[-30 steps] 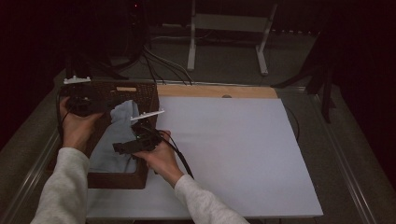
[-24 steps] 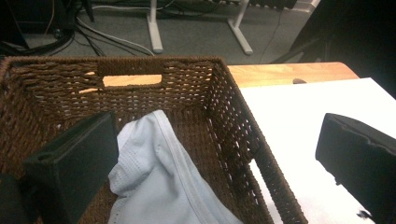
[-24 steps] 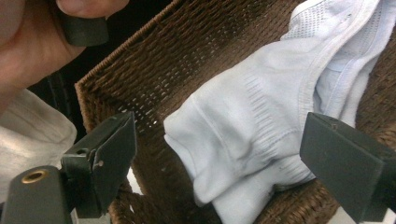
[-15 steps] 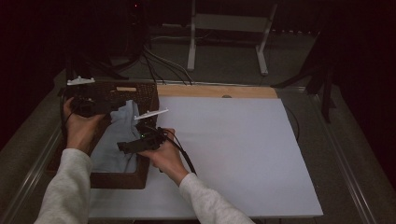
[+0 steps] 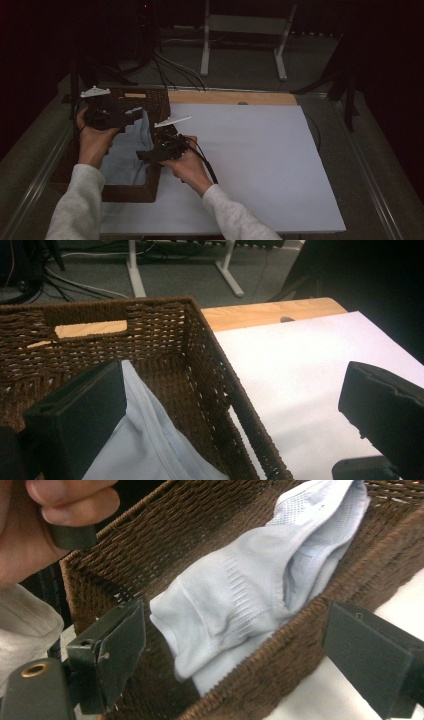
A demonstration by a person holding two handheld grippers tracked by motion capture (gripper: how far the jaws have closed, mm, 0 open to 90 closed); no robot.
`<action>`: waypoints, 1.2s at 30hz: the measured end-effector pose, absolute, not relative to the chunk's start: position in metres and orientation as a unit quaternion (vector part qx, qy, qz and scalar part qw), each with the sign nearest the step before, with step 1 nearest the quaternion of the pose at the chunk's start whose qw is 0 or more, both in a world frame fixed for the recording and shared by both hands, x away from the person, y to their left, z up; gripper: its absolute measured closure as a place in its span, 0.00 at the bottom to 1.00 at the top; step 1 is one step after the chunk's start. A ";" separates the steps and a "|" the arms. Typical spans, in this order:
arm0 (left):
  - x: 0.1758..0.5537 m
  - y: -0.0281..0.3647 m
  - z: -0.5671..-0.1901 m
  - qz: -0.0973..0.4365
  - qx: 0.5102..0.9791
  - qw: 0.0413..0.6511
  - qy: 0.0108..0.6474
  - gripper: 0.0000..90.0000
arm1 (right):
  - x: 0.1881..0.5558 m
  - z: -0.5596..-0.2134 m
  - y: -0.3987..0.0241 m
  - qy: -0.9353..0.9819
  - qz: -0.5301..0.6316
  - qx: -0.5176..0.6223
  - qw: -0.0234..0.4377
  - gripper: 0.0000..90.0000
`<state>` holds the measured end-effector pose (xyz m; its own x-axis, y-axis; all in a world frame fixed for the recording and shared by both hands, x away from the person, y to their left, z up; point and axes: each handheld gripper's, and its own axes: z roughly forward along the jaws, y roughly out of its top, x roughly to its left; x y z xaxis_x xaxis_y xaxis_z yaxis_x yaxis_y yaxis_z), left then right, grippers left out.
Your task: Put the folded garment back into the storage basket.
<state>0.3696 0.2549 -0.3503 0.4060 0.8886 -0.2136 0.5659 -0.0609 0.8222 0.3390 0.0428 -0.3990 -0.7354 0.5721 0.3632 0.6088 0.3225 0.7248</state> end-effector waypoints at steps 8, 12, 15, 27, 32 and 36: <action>0.360 0.247 -0.355 0.178 0.712 0.458 0.501 0.00 | 0.338 -0.401 0.024 -0.811 -0.459 -0.364 0.012 0.12; 0.354 0.243 -0.357 0.181 0.715 0.460 0.495 0.00 | 0.338 -0.401 0.013 -0.809 -0.461 -0.364 0.003 0.11; 0.350 0.238 -0.358 0.185 0.720 0.459 0.487 0.00 | 0.338 -0.402 0.005 -0.807 -0.463 -0.367 0.001 0.11; 0.334 0.219 -0.366 0.197 0.736 0.452 0.464 0.00 | 0.338 -0.407 -0.029 -0.798 -0.473 -0.374 -0.007 0.11; 0.326 0.213 -0.370 0.196 0.742 0.453 0.453 0.00 | 0.337 -0.410 -0.043 -0.795 -0.474 -0.378 -0.013 0.11; 0.318 0.207 -0.374 0.198 0.746 0.457 0.443 0.00 | 0.336 -0.412 -0.054 -0.794 -0.474 -0.379 -0.024 0.10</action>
